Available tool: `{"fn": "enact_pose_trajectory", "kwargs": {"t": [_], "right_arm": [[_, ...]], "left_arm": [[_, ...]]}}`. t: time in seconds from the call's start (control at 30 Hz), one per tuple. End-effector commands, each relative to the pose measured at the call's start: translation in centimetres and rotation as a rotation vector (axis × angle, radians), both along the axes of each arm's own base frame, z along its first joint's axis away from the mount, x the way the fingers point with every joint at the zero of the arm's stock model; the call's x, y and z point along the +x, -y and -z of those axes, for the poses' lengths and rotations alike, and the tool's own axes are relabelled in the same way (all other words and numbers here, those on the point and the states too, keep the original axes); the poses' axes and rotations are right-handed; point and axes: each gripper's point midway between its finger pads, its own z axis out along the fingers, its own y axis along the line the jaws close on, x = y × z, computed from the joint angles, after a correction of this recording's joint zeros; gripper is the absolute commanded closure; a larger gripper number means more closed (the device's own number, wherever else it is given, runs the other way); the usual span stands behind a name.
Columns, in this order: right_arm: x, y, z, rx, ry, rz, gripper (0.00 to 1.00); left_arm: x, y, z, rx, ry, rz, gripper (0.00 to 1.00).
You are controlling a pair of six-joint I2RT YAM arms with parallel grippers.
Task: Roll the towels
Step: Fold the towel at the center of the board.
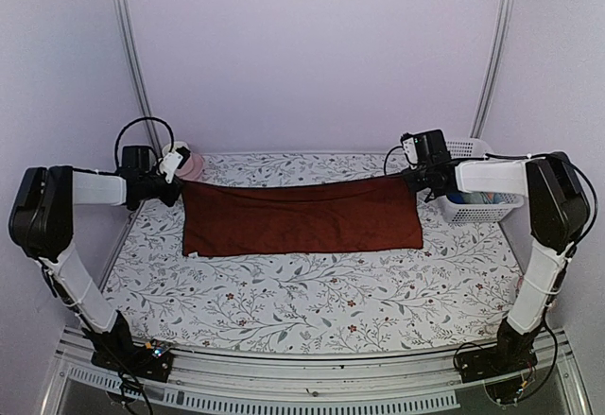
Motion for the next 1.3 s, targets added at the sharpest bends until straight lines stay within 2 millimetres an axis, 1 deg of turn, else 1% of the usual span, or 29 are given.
{"fn": "enact_pose_trajectory", "kwargs": {"t": [0.0, 0.07, 0.17, 0.27, 0.3, 0.37, 0.47, 0.57, 0.67, 0.87, 1.0, 1.27], "right_arm": [[0.4, 2.0, -2.7, 0.034, 0.068, 0.052, 0.98], [0.6, 2.7, -2.8, 0.029, 0.081, 0.074, 0.98], [0.9, 3.0, -2.9, 0.019, 0.091, 0.080, 0.98], [1.0, 2.9, -3.3, 0.024, 0.100, 0.062, 0.98], [0.8, 2.7, -2.9, 0.026, 0.092, 0.049, 0.98], [0.1, 2.3, -2.0, 0.034, 0.064, 0.010, 0.98], [-1.2, 1.7, -1.3, 0.055, 0.023, -0.040, 0.98], [-3.0, 1.6, -0.1, 0.075, -0.021, -0.059, 0.98], [-4.5, 2.0, 0.6, 0.088, -0.053, -0.045, 0.98], [-6.5, 2.4, 1.0, 0.127, -0.072, -0.022, 0.98], [-7.8, 2.3, 1.6, 0.149, -0.100, -0.021, 0.98], [-10.8, 1.1, 2.6, 0.100, -0.183, -0.027, 0.98]], "left_arm": [[-0.8, 0.2, -1.4, -0.016, 0.051, 0.057, 1.00], [-0.8, 0.4, -1.5, -0.021, 0.061, 0.064, 1.00], [-0.5, 0.5, -1.8, -0.024, 0.067, 0.071, 1.00], [-0.4, 0.5, -2.4, -0.015, 0.084, 0.078, 1.00], [-0.4, 0.4, -2.6, -0.009, 0.089, 0.080, 1.00], [-0.8, 0.4, -2.7, 0.003, 0.095, 0.098, 1.00], [-1.8, 0.8, -2.4, 0.018, 0.081, 0.150, 1.00], [-3.0, 1.1, -1.6, 0.029, 0.057, 0.202, 1.00], [-4.3, 1.4, -1.1, 0.011, 0.031, 0.252, 1.00], [-6.3, 1.3, -0.7, -0.053, -0.010, 0.297, 1.00], [-8.2, 1.8, -0.1, -0.070, -0.040, 0.354, 1.00], [-11.5, 3.0, 1.4, -0.064, -0.128, 0.480, 1.00]]}}
